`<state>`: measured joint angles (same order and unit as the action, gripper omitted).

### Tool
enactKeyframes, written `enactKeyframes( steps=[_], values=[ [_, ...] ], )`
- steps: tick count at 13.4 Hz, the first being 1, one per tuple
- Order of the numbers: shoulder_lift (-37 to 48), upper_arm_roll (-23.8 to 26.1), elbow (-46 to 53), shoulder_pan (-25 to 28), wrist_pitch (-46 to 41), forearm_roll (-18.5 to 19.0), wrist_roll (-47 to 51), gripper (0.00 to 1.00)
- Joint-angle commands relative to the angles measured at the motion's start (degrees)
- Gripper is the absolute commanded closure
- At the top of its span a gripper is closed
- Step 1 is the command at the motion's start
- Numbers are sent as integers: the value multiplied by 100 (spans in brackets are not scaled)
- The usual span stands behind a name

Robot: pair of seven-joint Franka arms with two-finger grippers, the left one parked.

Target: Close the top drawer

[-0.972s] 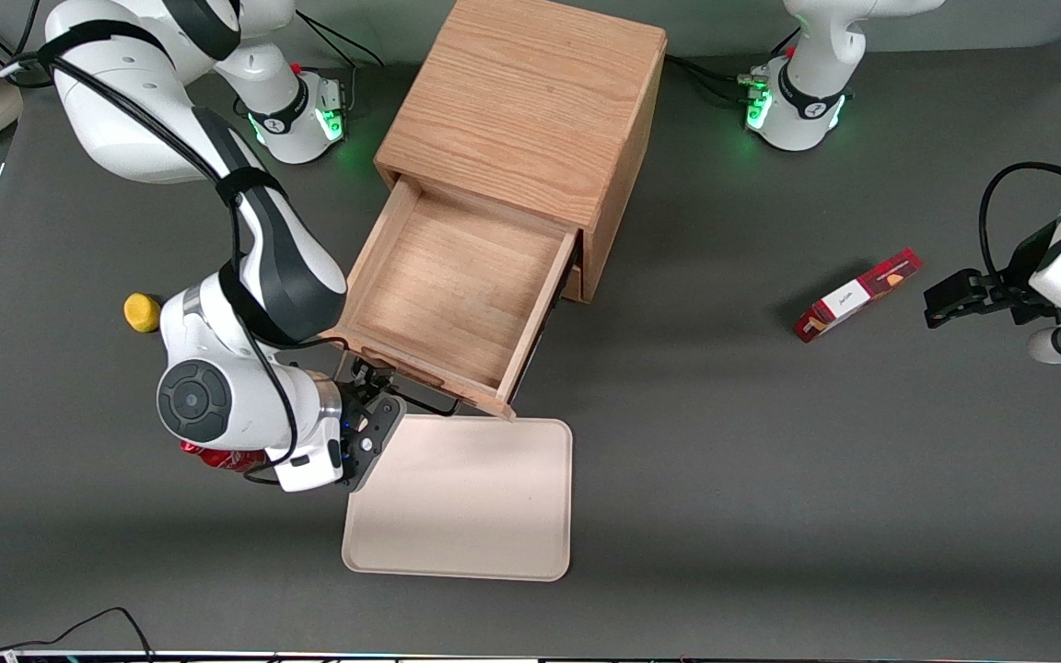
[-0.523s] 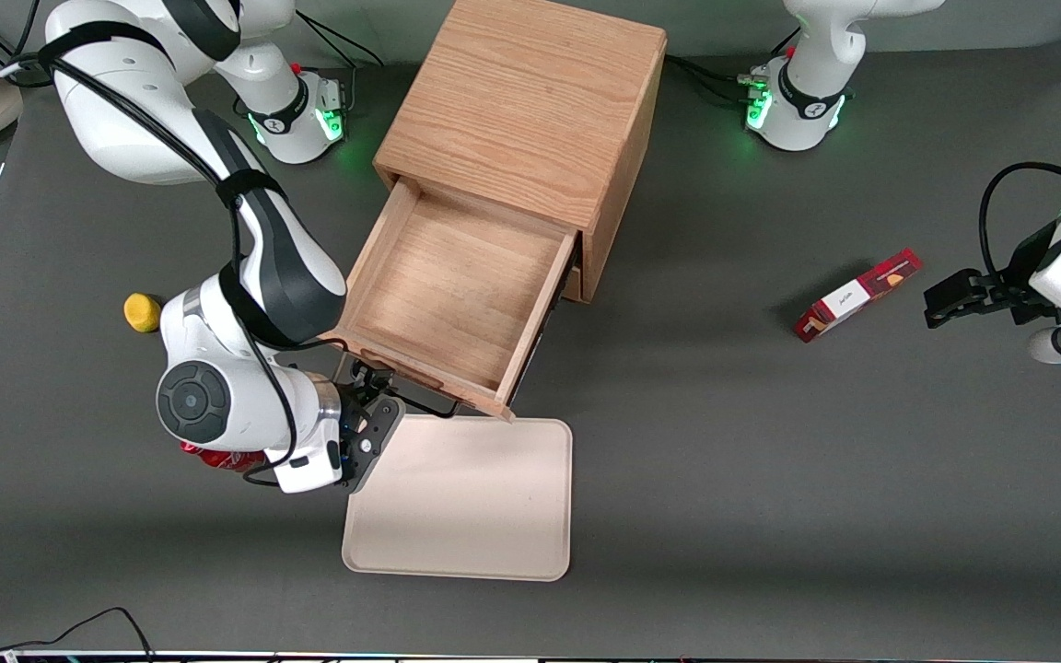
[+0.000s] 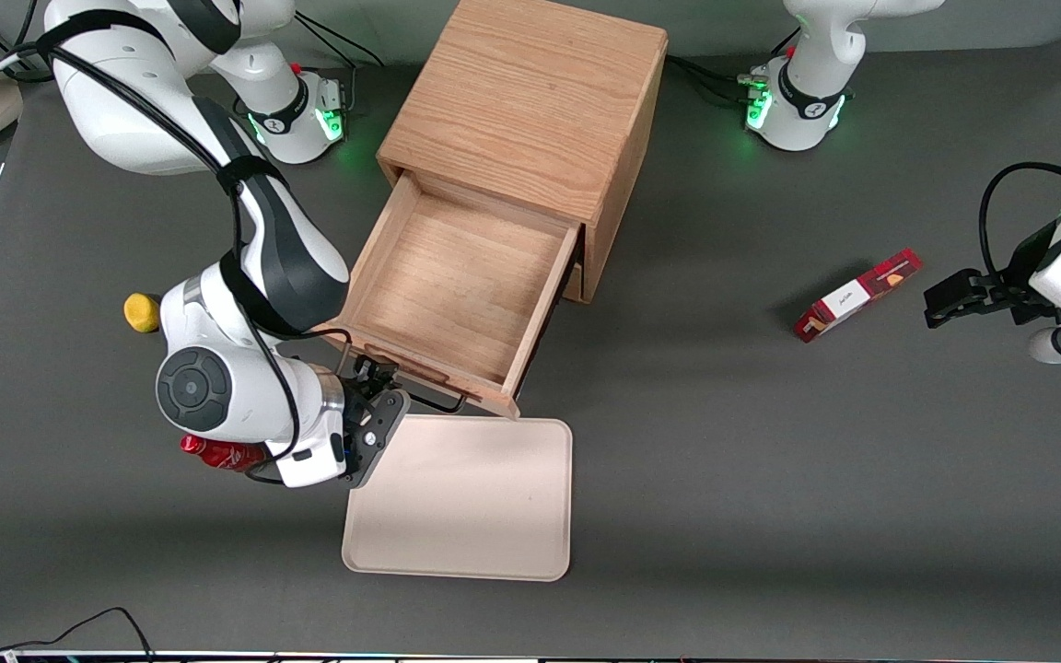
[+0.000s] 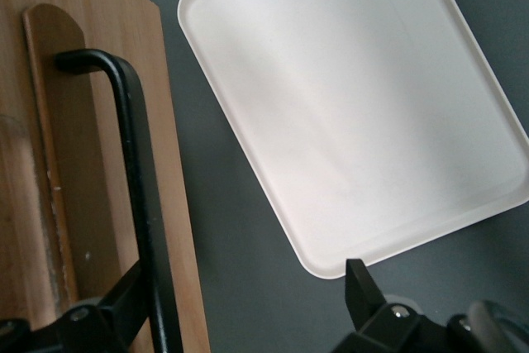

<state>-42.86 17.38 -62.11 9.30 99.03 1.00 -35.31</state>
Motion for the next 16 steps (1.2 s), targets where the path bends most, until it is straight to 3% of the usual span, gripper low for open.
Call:
enactKeyframes(
  steps=[1,16],
  values=[
    [-3,-60,103,-43,301,163,94,0],
    [243,283,-354,-43,-86,163,718,0]
  ],
)
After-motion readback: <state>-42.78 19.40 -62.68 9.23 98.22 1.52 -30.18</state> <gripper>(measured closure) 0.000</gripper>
